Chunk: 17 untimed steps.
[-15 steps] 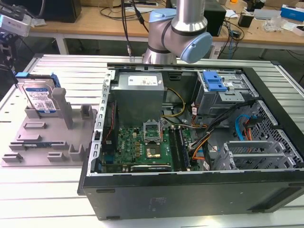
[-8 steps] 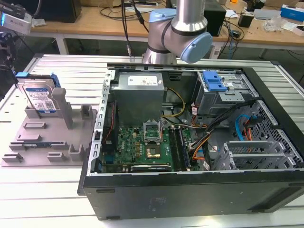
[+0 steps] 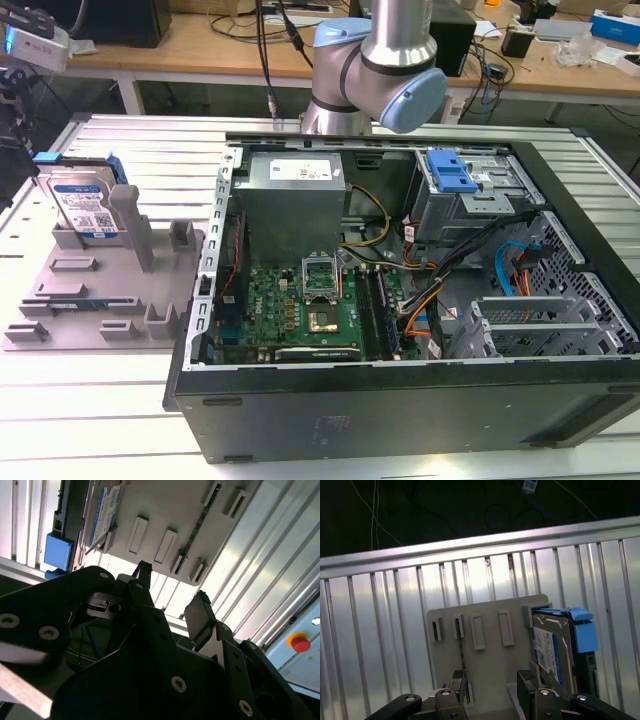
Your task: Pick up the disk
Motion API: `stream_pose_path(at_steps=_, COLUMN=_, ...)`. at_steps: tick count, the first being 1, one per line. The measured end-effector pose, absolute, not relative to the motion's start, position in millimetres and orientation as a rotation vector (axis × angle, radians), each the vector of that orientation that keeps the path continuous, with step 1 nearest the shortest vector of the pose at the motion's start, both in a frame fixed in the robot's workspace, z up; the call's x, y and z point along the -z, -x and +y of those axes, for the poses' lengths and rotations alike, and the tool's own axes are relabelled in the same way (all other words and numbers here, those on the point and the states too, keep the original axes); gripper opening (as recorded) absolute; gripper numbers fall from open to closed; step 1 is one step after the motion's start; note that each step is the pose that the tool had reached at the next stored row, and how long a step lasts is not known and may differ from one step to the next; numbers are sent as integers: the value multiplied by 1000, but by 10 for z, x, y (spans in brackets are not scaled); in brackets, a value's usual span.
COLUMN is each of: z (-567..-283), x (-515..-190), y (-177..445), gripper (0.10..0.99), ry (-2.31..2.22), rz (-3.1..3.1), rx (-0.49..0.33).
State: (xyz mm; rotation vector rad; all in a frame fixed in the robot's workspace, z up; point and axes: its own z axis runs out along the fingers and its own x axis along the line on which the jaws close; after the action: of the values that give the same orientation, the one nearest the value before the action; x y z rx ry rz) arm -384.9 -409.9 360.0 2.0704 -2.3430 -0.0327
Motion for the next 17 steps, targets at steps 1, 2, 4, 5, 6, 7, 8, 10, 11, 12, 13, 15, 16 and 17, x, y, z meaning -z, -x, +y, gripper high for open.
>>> stream_pose_path(at_steps=1, z=-4099, x=-3600, y=3840, gripper=541, ry=-2085, rz=-2329, rx=33)
stream_pose_path(at_steps=2, z=-4099, x=-3601, y=3829, gripper=541, ry=-2097, rz=-2319, rx=33)
stream_pose_path(at_steps=4, z=-4099, x=-3601, y=3804, gripper=541, ry=-2109, rz=-2308, rx=32)
stream_pose_path(at_steps=5, z=-4096, x=-3601, y=3802, gripper=541, ry=-2110, rz=-2307, rx=32)
stream_pose_path(at_steps=6, z=-4084, x=-3601, y=3801, gripper=541, ry=-2110, rz=-2306, rx=32)
stream_pose_path(at_steps=7, z=-4055, x=-3601, y=3799, gripper=541, ry=-2111, rz=-2306, rx=32)
stream_pose_path(at_steps=8, z=-4023, x=-3600, y=3797, gripper=541, ry=-2111, rz=-2306, rx=32)
stream_pose_path(at_steps=10, z=-3923, x=-3601, y=3785, gripper=541, ry=-2113, rz=-2304, rx=32)
stream_pose_path(at_steps=11, z=-3896, x=-3601, y=3782, gripper=541, ry=-2113, rz=-2304, rx=32)
stream_pose_path(at_steps=12, z=-3870, x=-3600, y=3778, gripper=541, ry=-2114, rz=-2303, rx=32)
stream_pose_path(at_steps=13, z=-3833, x=-3600, y=3771, gripper=541, ry=-2115, rz=-2303, rx=32)
stream_pose_path(at_steps=15, z=-3773, x=-3601, y=3762, gripper=541, ry=-2117, rz=-2301, rx=31)
stream_pose_path(at_steps=16, z=-3727, x=-3600, y=3756, gripper=541, ry=-2118, rz=-2300, rx=31)
stream_pose_path(at_steps=17, z=-3687, x=-3600, y=3750, gripper=541, ry=-2120, rz=-2299, rx=30)
